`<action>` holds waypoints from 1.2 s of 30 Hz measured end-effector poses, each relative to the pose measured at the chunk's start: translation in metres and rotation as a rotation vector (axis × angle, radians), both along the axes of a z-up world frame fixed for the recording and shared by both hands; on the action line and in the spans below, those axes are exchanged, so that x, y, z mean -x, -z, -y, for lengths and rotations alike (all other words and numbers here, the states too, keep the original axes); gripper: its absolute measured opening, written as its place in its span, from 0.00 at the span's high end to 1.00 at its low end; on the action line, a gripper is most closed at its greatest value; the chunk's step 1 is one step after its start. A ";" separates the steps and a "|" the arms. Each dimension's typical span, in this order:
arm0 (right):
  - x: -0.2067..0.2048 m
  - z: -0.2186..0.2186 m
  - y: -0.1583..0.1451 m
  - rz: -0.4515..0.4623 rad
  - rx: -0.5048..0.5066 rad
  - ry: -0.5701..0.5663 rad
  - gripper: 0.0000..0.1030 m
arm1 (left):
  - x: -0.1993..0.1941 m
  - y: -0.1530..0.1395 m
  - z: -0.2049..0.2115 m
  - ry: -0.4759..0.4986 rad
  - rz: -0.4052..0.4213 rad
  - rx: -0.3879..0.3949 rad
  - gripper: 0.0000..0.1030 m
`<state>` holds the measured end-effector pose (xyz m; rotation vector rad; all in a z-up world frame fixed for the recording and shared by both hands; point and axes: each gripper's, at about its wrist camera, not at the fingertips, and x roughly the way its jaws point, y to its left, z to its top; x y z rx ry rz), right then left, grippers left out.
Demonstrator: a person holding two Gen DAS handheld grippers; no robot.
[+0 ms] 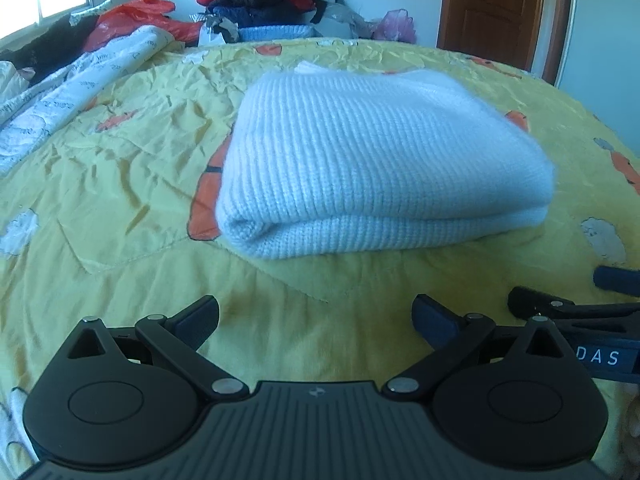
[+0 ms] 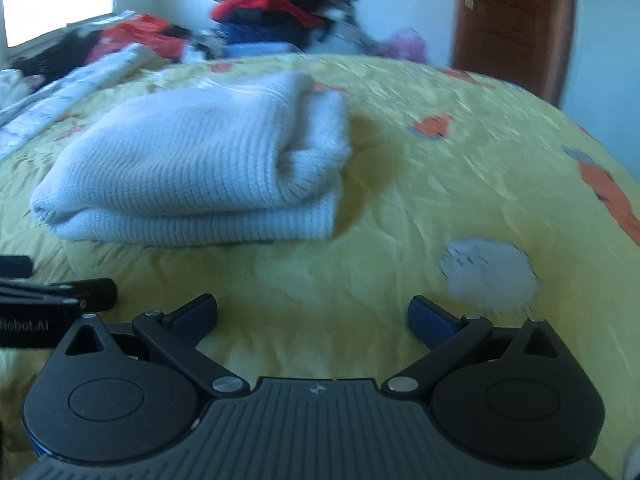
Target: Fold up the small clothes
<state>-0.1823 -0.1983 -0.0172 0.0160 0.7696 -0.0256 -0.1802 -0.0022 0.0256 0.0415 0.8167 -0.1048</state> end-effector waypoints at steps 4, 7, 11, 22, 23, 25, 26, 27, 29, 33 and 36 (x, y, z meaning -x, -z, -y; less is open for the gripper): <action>0.019 -0.003 -0.020 0.047 0.030 0.007 0.00 | 0.019 -0.022 -0.003 0.014 0.056 0.002 0.00; 0.026 0.000 -0.034 0.064 0.016 0.028 0.00 | 0.034 -0.039 -0.003 0.015 0.116 -0.004 0.00; 0.026 0.006 -0.044 0.063 -0.021 0.032 0.00 | 0.043 -0.056 -0.004 0.010 0.165 -0.016 0.00; 0.027 -0.001 -0.048 0.070 0.006 -0.008 0.00 | 0.040 -0.064 -0.009 -0.006 0.169 0.001 0.00; 0.027 -0.001 -0.049 0.070 0.007 -0.013 0.00 | 0.040 -0.064 -0.010 -0.006 0.167 0.006 0.00; 0.027 -0.002 -0.048 0.068 0.006 -0.017 0.00 | 0.040 -0.064 -0.011 -0.009 0.163 0.011 0.00; 0.026 -0.002 -0.048 0.068 0.005 -0.019 0.00 | 0.039 -0.064 -0.011 -0.009 0.161 0.011 0.00; 0.027 -0.004 -0.048 0.067 0.006 -0.020 0.00 | 0.039 -0.063 -0.011 -0.010 0.159 0.013 0.00; 0.026 -0.004 -0.048 0.066 0.005 -0.024 0.00 | 0.039 -0.063 -0.012 -0.007 0.156 0.021 0.00; 0.027 -0.005 -0.047 0.063 0.002 -0.024 0.00 | 0.046 -0.065 -0.014 -0.017 0.204 0.034 0.00; 0.026 -0.004 -0.046 0.059 -0.006 -0.021 0.00 | 0.047 -0.066 -0.018 -0.031 0.206 0.048 0.00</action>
